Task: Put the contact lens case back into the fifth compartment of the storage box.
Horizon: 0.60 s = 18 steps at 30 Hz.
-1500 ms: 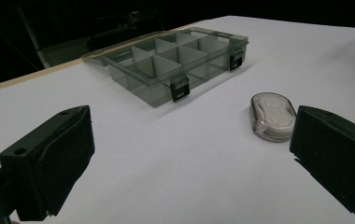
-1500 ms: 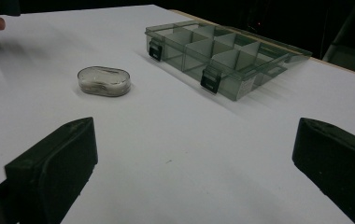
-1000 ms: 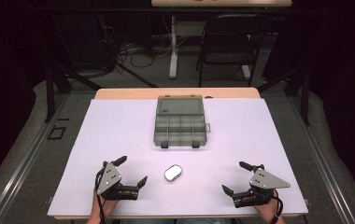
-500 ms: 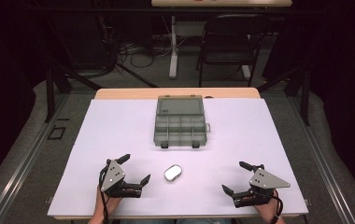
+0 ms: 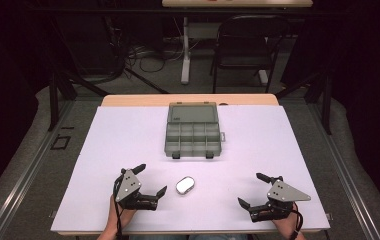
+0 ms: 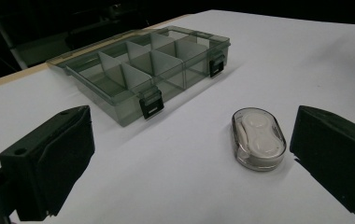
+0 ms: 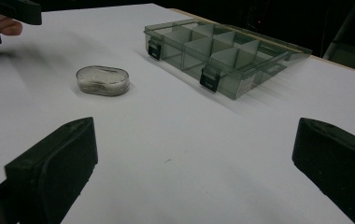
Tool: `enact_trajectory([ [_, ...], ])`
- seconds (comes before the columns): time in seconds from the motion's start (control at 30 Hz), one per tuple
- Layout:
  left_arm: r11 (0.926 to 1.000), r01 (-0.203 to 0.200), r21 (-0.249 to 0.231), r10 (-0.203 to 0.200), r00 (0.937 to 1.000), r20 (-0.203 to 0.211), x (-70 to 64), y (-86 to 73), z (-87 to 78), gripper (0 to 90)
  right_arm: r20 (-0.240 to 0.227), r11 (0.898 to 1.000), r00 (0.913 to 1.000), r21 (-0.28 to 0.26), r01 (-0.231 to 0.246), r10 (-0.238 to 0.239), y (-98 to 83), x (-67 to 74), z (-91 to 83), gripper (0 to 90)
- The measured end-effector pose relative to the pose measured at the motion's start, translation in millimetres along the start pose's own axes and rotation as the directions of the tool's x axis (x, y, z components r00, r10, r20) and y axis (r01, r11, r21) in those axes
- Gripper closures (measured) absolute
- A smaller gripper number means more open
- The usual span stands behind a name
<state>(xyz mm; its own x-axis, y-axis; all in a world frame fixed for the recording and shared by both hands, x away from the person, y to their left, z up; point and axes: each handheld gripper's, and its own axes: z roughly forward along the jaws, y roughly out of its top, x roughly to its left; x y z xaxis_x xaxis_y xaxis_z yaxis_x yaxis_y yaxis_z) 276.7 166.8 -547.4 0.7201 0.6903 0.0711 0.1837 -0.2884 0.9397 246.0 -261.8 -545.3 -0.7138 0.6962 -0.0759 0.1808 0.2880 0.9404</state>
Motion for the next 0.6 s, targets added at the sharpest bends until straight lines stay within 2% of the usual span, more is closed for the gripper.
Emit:
enact_trajectory([
  [0.37,0.9998,0.01,0.019,-0.01,0.9999,0.013,-4.3,3.6,9.7,0.0,0.0,1.0,1.0,0.004,0.0,0.0,0.0,-0.1,0.1,0.0],
  [0.6,0.9986,0.017,0.049,-0.018,0.9995,0.025,-6.9,6.2,16.3,0.0,-0.003,1.0,1.0,0.002,-0.001,0.001,0.0,-0.2,0.8,0.0],
])
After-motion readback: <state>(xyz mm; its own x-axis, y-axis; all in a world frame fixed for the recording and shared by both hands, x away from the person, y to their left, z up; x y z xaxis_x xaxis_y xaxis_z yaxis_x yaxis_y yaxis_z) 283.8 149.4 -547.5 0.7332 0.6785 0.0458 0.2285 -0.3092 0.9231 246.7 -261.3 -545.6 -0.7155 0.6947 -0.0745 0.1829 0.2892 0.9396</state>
